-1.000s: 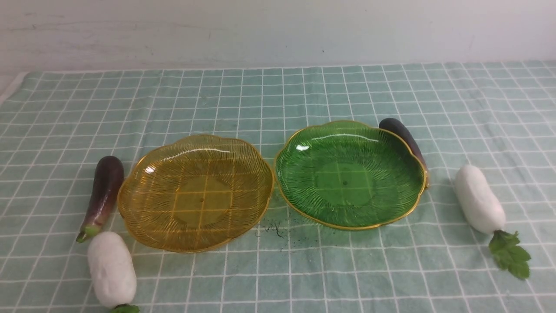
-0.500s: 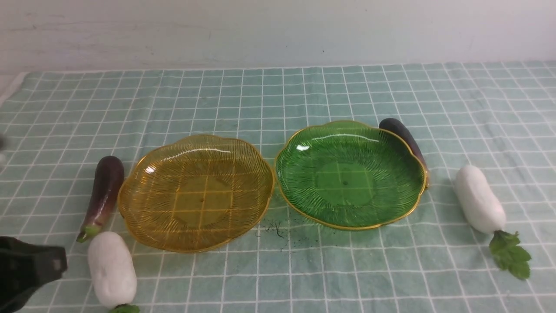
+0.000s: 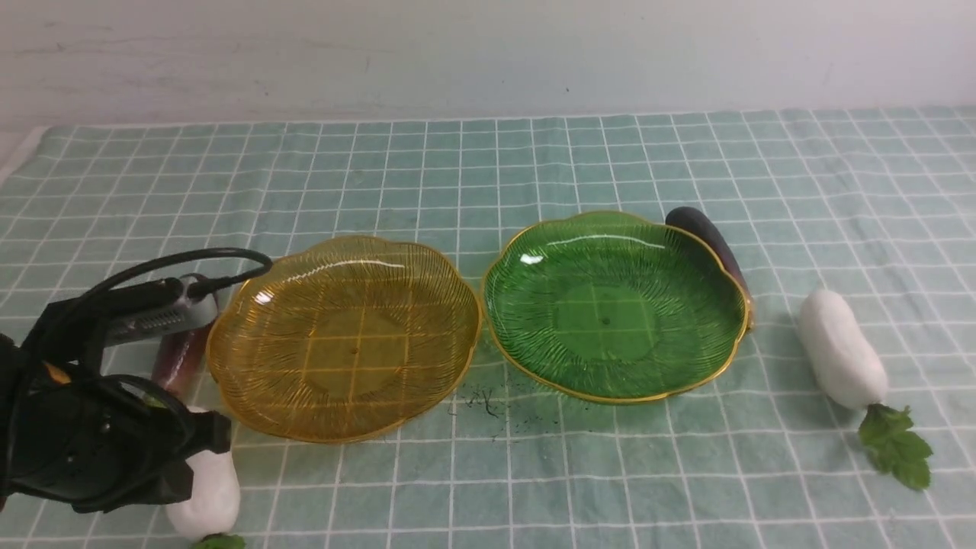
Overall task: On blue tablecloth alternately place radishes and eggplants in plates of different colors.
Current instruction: 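Pick up the white radish and place it in the left plate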
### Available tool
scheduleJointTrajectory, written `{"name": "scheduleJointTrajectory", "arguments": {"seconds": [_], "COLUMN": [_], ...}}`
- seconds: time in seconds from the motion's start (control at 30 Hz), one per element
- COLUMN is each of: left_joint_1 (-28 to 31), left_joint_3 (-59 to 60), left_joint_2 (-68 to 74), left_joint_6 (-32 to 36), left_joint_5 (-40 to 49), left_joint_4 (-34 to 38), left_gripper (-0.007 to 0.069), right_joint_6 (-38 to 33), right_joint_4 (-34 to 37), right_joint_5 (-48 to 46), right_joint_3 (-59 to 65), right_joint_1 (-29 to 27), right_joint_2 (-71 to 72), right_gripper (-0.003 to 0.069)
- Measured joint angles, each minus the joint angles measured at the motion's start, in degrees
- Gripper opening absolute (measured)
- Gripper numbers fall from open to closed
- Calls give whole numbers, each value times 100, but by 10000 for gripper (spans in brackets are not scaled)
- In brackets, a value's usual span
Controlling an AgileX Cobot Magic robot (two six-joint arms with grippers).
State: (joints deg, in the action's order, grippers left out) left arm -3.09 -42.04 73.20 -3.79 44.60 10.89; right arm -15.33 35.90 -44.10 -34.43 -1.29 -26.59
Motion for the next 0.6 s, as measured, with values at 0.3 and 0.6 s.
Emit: {"name": "scheduleJointTrajectory", "arguments": {"seconds": [0.3, 0.6], "left_joint_1": [0, 0], "left_joint_3": [-29, -29], "left_joint_2": [593, 1540], "left_joint_6": [-137, -266], "left_joint_5": [-587, -1203], "left_joint_4": [-246, -253], "left_gripper": [538, 678], "right_joint_6": [-225, -438], "right_joint_4": [-190, -92], "right_joint_5": [-409, -418], "right_joint_3": [-483, -501], "right_joint_1": [0, 0], "right_joint_2": [-1281, -1705], "right_gripper": [-14, -14]}}
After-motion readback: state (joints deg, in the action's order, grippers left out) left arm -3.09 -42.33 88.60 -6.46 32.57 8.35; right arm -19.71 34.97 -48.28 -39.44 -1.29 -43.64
